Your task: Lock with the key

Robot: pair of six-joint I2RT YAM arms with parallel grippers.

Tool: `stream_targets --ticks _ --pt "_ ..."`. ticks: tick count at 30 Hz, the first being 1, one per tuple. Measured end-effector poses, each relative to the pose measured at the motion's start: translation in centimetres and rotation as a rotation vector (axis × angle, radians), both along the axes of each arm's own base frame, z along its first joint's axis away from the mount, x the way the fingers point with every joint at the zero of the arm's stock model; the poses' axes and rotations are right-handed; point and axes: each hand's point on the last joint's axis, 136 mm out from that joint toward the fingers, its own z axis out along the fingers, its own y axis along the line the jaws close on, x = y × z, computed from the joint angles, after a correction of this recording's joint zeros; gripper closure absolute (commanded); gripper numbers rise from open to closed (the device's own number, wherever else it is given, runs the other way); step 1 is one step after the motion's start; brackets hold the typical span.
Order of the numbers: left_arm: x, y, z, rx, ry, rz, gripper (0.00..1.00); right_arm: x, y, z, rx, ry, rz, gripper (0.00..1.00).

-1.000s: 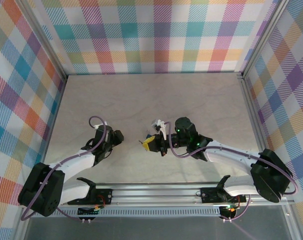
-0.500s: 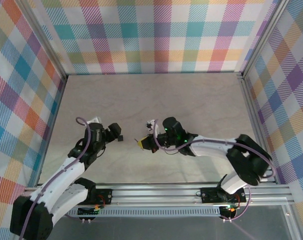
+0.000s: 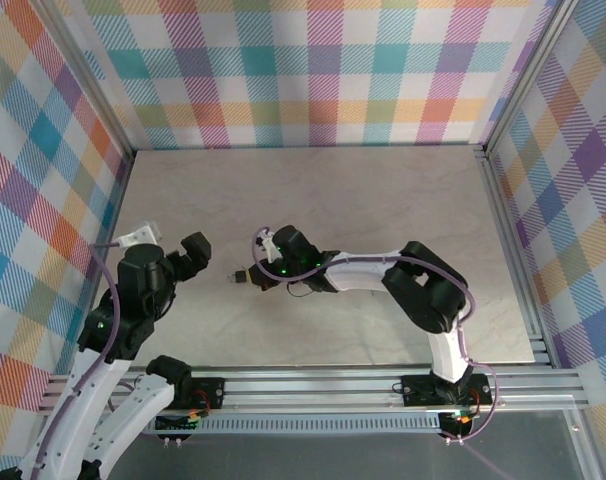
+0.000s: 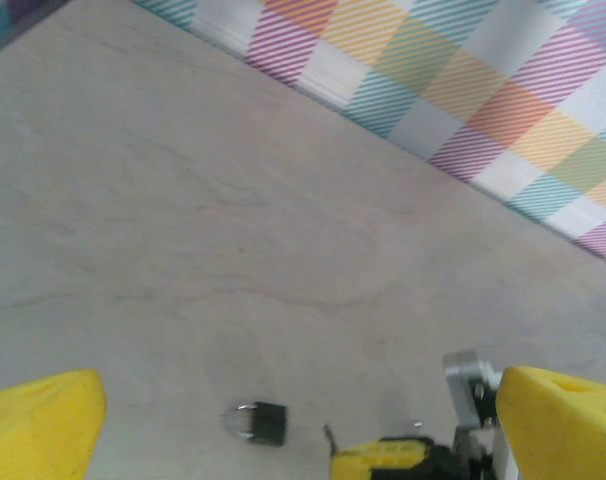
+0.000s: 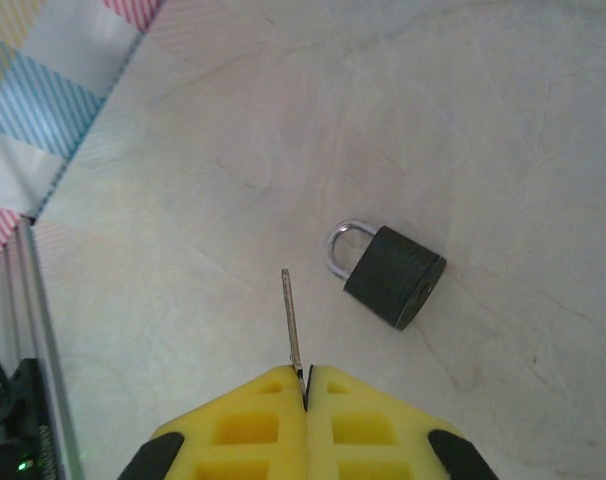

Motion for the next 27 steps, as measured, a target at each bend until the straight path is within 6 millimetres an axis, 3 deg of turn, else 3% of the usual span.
stream_targets --ticks 7,16,26,27 --pt "-1.6 1.4 -0.6 0.067 -0.004 0.019 0.00 1.1 0.2 -3.1 -0.112 0.039 -0.050 1.00" --pt "-2.0 1.6 -1.0 0.096 -0.003 0.008 0.00 1.7 0.8 -4.8 -0.167 0.067 -0.058 0.92" --pt "-2.0 1.7 -1.0 0.116 -0.002 0.003 0.00 1.5 0.5 -4.9 -0.194 0.073 -0.058 0.53" --pt "-2.0 1.7 -1.0 0.117 -0.002 0.002 0.00 1.4 0.4 -4.7 -0.198 0.070 -0.056 0.38"
